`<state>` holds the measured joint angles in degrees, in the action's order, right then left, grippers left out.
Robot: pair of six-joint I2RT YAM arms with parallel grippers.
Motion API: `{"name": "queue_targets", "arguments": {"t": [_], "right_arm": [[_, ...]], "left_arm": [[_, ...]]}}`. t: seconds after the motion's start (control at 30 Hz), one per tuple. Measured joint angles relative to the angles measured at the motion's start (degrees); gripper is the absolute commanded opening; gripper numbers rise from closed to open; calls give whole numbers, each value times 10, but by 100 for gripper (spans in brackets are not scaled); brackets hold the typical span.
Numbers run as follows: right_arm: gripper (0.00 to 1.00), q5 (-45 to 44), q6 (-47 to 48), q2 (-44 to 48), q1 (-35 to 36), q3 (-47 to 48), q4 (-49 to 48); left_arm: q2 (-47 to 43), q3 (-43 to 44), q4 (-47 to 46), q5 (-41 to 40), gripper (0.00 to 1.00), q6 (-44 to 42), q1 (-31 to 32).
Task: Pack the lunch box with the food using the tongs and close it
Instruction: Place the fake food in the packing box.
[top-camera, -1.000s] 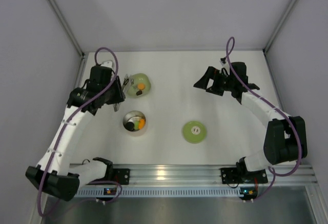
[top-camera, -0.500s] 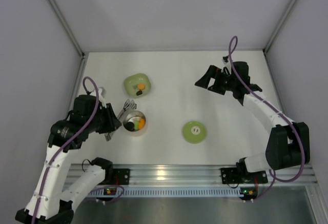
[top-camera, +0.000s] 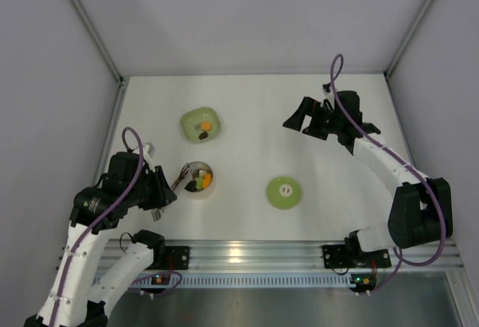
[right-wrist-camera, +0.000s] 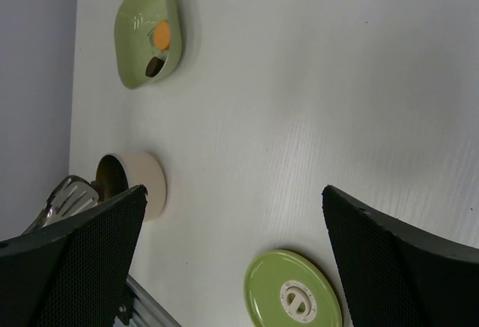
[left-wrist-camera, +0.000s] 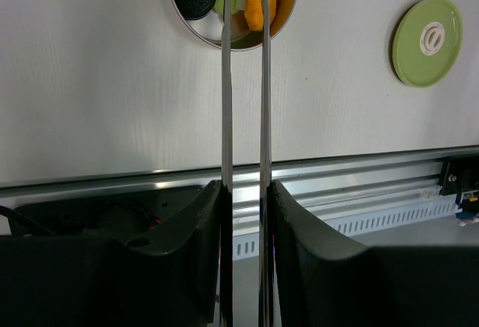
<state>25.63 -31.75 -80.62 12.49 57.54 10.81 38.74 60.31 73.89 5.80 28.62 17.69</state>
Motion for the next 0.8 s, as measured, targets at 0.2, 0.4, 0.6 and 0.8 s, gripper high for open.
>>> {"name": "queue_targets", "arguments": {"t": [0.2,0.4,0.6,0.8], "right_arm": [[99,-1,0,0,2,0,0],[99,-2,0,0,2,0,0],[100,-2,0,0,2,0,0],[99,0,0,-2,2,0,0]], "left_arm": [[0,0,3,3,43,0,0],[5,0,3,7,45,0,0],[20,7,3,9,44,0,0],[70,57,-16,8,45,-1,0]]}}
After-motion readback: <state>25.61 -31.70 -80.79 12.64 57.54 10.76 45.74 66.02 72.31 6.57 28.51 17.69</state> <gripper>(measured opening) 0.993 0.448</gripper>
